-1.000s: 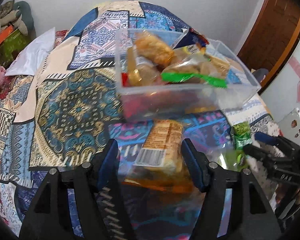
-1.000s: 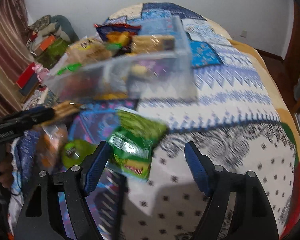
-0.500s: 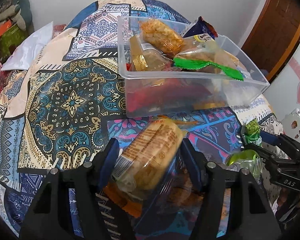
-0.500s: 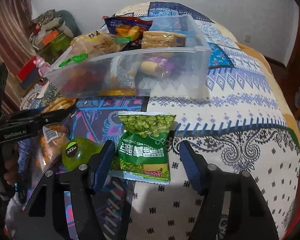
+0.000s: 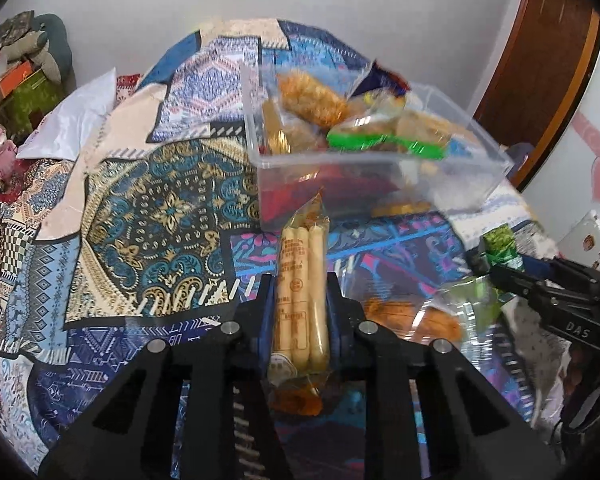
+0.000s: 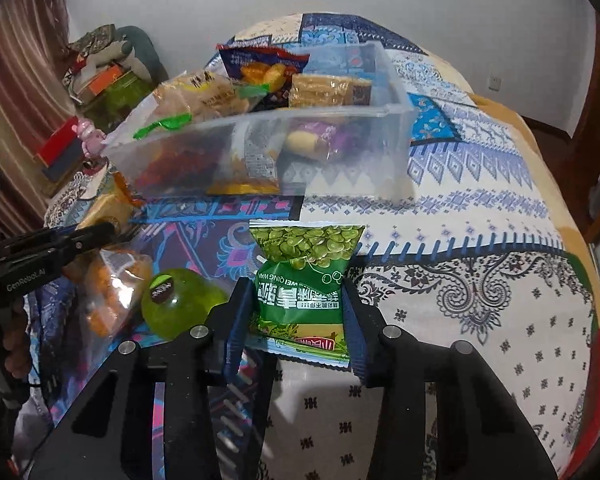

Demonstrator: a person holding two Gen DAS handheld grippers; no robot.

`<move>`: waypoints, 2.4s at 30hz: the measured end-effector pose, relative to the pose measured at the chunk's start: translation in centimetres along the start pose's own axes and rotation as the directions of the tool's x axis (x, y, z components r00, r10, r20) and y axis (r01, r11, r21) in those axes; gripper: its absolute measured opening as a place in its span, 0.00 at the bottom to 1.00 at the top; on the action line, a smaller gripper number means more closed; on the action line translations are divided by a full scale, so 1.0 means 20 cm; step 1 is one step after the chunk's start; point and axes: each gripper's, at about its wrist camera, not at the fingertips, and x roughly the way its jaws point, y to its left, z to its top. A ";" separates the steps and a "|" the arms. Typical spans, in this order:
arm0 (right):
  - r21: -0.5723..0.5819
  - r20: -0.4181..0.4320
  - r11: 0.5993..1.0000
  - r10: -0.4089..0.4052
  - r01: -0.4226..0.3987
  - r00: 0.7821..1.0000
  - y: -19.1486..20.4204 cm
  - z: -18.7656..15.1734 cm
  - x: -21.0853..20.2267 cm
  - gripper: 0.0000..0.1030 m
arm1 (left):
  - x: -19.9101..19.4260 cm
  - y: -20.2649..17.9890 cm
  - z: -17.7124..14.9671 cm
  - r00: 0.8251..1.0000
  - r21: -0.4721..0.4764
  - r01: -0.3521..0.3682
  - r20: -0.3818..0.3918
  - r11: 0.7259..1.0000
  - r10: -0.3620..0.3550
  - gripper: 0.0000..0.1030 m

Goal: Organize snacks
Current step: 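Lower bread-stick pack into box with left tool while right drops pea-snack bag, then grasp orange-snack bag with left tool while right grasps green jelly cup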

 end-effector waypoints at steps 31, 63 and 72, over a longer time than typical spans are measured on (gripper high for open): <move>0.028 0.224 0.999 0.016 -0.023 0.975 0.01 0.49 -0.06 0.38 | -0.04 -0.04 0.51 0.982 -0.017 0.041 0.183 0.999 -0.037 0.22; -0.026 0.178 0.999 0.033 -0.028 0.984 0.07 0.35 -0.15 0.56 | -0.19 -0.06 0.36 0.987 -0.017 -0.010 0.158 1.000 0.013 0.65; -0.067 0.041 0.996 0.065 -0.062 0.997 0.18 0.09 -0.05 0.57 | -0.18 -0.04 0.12 0.998 -0.019 -0.022 0.050 1.000 0.023 0.69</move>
